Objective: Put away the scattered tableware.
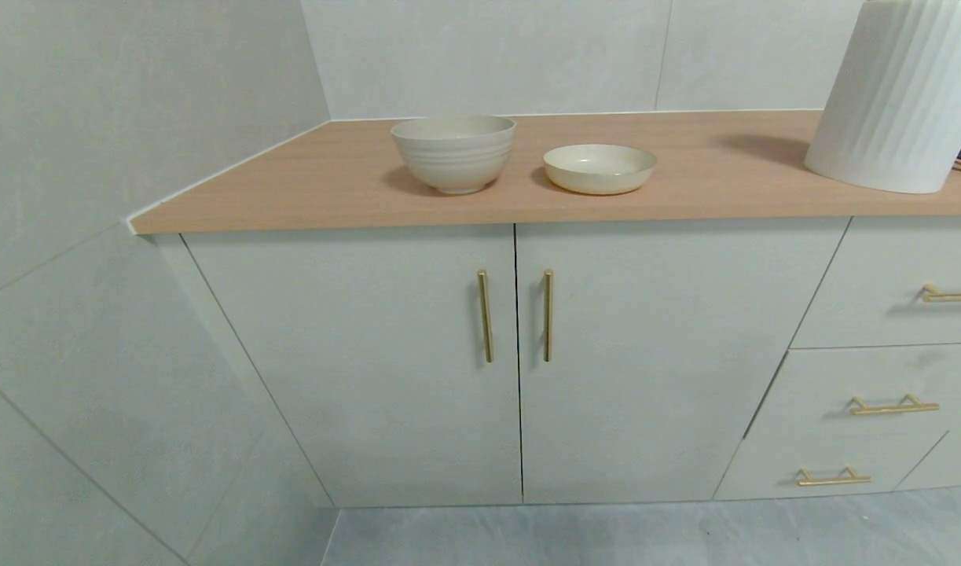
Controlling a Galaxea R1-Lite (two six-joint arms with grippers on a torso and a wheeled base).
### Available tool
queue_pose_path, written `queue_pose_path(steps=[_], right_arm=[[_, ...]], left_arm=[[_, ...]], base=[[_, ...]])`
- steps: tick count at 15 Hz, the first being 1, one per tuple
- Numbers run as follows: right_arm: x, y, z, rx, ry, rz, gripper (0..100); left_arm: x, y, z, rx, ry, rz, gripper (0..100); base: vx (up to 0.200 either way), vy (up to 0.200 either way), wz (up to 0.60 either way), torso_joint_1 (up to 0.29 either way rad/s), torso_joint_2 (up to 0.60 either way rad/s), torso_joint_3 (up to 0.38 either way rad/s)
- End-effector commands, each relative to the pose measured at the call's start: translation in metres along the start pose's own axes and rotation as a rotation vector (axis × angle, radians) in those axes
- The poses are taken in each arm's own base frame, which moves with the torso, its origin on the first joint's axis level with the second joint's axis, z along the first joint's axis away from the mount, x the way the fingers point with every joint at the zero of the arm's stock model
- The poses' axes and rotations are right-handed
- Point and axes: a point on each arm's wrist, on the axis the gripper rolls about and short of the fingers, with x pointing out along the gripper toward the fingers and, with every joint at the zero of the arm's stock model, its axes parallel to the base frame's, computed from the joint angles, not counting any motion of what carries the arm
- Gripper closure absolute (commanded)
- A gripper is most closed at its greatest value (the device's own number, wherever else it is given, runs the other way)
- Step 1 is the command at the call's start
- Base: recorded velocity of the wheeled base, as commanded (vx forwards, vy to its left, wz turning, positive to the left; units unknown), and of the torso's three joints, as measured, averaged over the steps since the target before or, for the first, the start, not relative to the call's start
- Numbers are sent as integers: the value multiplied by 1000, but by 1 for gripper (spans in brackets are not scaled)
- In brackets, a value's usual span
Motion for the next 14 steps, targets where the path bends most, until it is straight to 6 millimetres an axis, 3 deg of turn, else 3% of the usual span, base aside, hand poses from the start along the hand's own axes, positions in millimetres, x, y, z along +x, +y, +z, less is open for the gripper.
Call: queue_pose_path(steps=[1, 3, 6, 10, 11, 12, 14], right_arm=[[31, -5, 13, 48, 198, 84, 0], [51, -7, 23, 72, 286, 173, 0], [101, -2, 36, 87, 414, 357, 0], [175, 4, 46, 80, 360, 394, 0], [185, 7, 46, 83, 356, 410, 0], [209, 15, 47, 93, 344, 442, 0], [234, 29, 48, 92, 348, 491, 0]], left_arm=[[0, 0, 0, 0, 0, 0, 0], [0, 0, 0, 0, 0, 0, 0], [0, 0, 0, 0, 0, 0, 0], [0, 0, 0, 1, 0, 0, 0], [0, 0, 0, 0, 0, 0, 0], [0, 0, 0, 0, 0, 0, 0], [0, 0, 0, 0, 0, 0, 0]], base=[[0, 0, 0, 0, 0, 0], [0, 0, 0, 0, 0, 0], [0, 0, 0, 0, 0, 0], [0, 0, 0, 0, 0, 0], [0, 0, 0, 0, 0, 0], [0, 0, 0, 0, 0, 0], [0, 0, 0, 0, 0, 0]])
